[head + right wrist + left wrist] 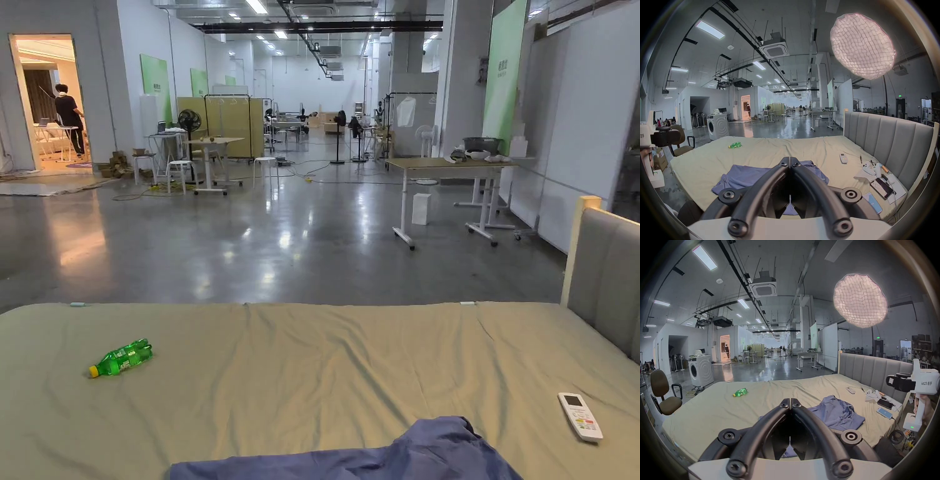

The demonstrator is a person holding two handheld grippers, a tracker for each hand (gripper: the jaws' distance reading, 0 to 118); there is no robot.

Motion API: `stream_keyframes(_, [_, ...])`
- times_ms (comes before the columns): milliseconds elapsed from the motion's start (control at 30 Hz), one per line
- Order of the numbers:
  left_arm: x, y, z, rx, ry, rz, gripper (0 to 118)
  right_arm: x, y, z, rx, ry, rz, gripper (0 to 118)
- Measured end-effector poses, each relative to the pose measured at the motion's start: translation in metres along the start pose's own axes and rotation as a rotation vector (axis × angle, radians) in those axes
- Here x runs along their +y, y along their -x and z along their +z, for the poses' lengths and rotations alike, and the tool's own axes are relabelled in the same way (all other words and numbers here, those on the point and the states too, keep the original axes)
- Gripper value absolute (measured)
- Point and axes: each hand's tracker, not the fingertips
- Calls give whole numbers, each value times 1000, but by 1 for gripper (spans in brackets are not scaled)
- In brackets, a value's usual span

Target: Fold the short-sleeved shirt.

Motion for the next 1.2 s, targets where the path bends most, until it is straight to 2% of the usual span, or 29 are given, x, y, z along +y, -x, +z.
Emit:
stream_keyframes(267, [-10,9,-14,9,30,-7,0,-7,-5,-3,-1,13,-26,0])
stream_keyframes(367, [-26,26,-33,48,93,27,0,-16,-10,-7,5,40,-61,0])
stream_keyframes(400, [-36,34,-42,67,112,55,7,-21,-12,-9,5,49,-72,0])
stream_keyframes(433, [-44,43,-52,57,151,98,19,-26,-13,-11,8,63,-86,0])
stream_keyframes(500, [-66,61,-73,26,234,184,60,-40,-17,-15,11,136,-140,0])
stream_keyframes(533, [-76,65,-81,22,263,203,68,-43,-19,-17,1,125,-118,0])
stream_keyframes(567, [-91,70,-88,45,232,187,69,-50,-20,-18,-4,151,-128,0])
stream_keyframes(600, [-106,76,-96,67,234,201,69,-55,-22,-18,-3,174,-140,0])
stream_keyframes(700, [-146,92,-132,117,455,239,69,-67,-28,-18,-7,214,-172,0])
stream_keyframes(833, [-189,98,-179,87,663,274,69,-77,-35,-20,-22,252,-202,0])
stream_keyframes(1000, [-224,92,-211,64,765,282,67,-80,-40,-20,-48,280,-199,0])
stream_keyframes(1067, [-227,83,-208,73,775,289,56,-82,-42,-20,-54,290,-202,0])
stream_keyframes(1100, [-226,79,-205,139,763,247,43,-84,-43,-20,-58,297,-203,0])
stream_keyframes(1133, [-224,77,-203,146,740,230,26,-85,-43,-21,-62,303,-203,0])
stream_keyframes(1200, [-224,73,-202,96,746,261,9,-88,-44,-22,-67,309,-205,0])
